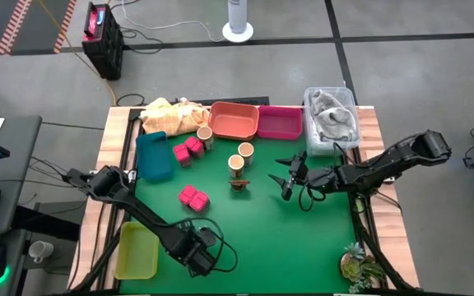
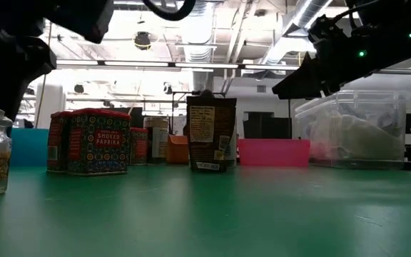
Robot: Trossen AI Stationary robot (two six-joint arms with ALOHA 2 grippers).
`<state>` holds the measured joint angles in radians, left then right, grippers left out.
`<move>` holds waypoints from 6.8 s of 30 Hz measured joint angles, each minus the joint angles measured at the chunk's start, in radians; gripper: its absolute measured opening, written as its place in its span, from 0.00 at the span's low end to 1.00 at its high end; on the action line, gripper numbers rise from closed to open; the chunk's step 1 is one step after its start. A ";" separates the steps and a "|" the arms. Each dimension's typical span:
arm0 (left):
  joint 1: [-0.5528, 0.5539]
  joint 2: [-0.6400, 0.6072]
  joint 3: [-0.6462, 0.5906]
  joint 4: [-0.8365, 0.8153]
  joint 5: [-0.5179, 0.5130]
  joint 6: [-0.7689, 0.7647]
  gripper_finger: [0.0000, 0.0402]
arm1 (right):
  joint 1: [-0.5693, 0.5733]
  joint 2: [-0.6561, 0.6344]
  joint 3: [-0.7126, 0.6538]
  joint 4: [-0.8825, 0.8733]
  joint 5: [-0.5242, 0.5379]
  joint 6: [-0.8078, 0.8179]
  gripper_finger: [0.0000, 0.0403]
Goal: Sort spices by type
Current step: Put the right small brown seasoning bottle into the blue bin, then put the small brown seasoning bottle into the blue bin
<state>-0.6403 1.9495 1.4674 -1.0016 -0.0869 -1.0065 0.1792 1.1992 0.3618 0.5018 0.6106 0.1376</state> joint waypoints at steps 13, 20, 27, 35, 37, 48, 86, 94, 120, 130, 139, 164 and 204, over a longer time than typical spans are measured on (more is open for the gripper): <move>0.000 0.000 0.000 -0.003 0.009 0.032 0.53 | 0.010 0.000 0.000 -0.005 -0.001 0.012 0.78; 0.006 -0.002 0.000 -0.002 -0.021 0.026 0.42 | 0.010 0.000 0.000 -0.006 -0.001 0.012 0.77; 0.017 -0.012 -0.001 -0.006 -0.034 0.030 0.43 | 0.010 0.000 0.000 -0.010 -0.001 0.012 0.77; 0.050 -0.128 -0.001 -0.027 -0.102 0.026 0.43 | 0.010 0.000 0.000 -0.010 -0.001 0.012 0.77; 0.060 -0.171 0.000 -0.045 -0.123 0.026 0.44 | 0.010 0.000 0.000 -0.010 0.000 0.012 0.77; 0.136 -0.402 0.000 -0.419 -0.359 -0.080 0.44 | 0.010 0.000 -0.001 0.004 0.000 0.035 0.77; 1.285 -0.631 -0.524 -0.117 -0.231 0.688 0.44 | 0.051 0.000 -0.001 -0.001 -0.010 0.020 0.77; 1.358 -0.542 -0.524 -0.113 -0.169 0.809 0.44 | 0.079 0.000 -0.001 -0.012 -0.010 0.021 0.77; 1.342 -0.571 -0.448 -0.211 -0.202 0.879 0.64 | 0.164 0.000 -0.001 -0.031 0.022 0.099 0.77; 0.987 -0.786 -0.391 -0.262 0.138 0.660 0.64 | 0.152 0.000 -0.001 -0.080 0.042 0.101 0.77; 0.255 -0.753 -0.391 -0.032 0.060 0.100 0.64 | 0.108 0.000 -0.001 -0.081 0.051 0.092 0.77; -0.073 -0.125 -0.014 0.028 0.055 0.101 0.64 | 0.063 0.000 -0.001 -0.003 0.050 0.002 0.77; -0.077 -0.050 -0.117 0.138 0.083 0.192 0.45 | 0.063 0.000 0.000 -0.022 0.045 0.022 0.77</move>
<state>-0.7170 1.8999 1.3499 -0.8631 -0.0038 -0.8142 0.2424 1.1988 0.3614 0.4801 0.6556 0.1599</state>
